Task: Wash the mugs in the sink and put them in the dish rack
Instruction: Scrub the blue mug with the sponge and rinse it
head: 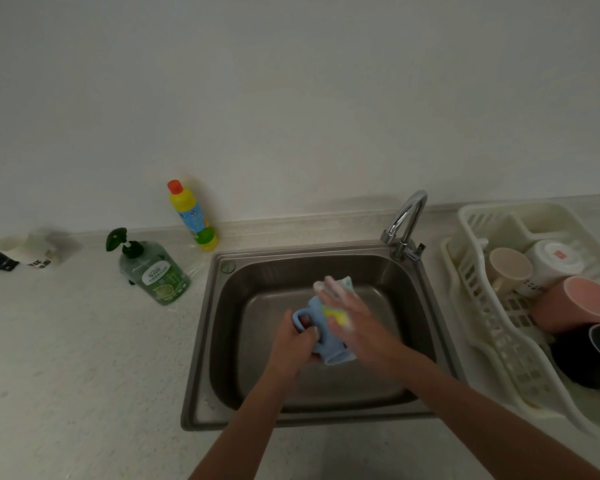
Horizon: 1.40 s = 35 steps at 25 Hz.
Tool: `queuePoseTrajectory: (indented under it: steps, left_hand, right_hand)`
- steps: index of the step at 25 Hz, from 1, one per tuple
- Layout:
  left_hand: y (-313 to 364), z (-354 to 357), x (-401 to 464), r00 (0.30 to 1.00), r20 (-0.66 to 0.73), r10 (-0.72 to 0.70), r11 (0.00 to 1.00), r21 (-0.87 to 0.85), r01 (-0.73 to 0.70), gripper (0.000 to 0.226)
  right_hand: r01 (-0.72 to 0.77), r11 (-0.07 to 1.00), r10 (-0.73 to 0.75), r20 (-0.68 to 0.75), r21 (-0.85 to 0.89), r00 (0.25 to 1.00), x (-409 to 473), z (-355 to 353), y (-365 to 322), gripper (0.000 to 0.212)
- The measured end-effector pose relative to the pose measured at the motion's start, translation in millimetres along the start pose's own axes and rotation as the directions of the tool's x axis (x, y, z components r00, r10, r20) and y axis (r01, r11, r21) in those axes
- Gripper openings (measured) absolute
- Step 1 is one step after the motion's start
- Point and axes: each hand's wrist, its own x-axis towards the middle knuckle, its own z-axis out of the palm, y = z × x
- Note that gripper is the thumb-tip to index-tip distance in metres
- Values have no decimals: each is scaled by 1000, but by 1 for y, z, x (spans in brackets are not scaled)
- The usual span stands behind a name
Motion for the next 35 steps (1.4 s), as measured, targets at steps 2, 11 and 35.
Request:
queuePoseTrajectory:
  steps: [2,11,35]
  left_hand:
    - [-2,-7,3,999,-15,-38,996,-83,36,25]
    - [-2,-4,12,1000,6,2,1000,29,-2,27]
    - [0,-16,28,999,-50,15,998,-55,-18,26]
  right_hand:
    - [-101,956,92,44,277,995,0,-10,9,53]
    - [43,984,-32,66,-172,997,4,-2,-12,64]
    - [123,985,-127,-28,-120,991,-2,18,4,61]
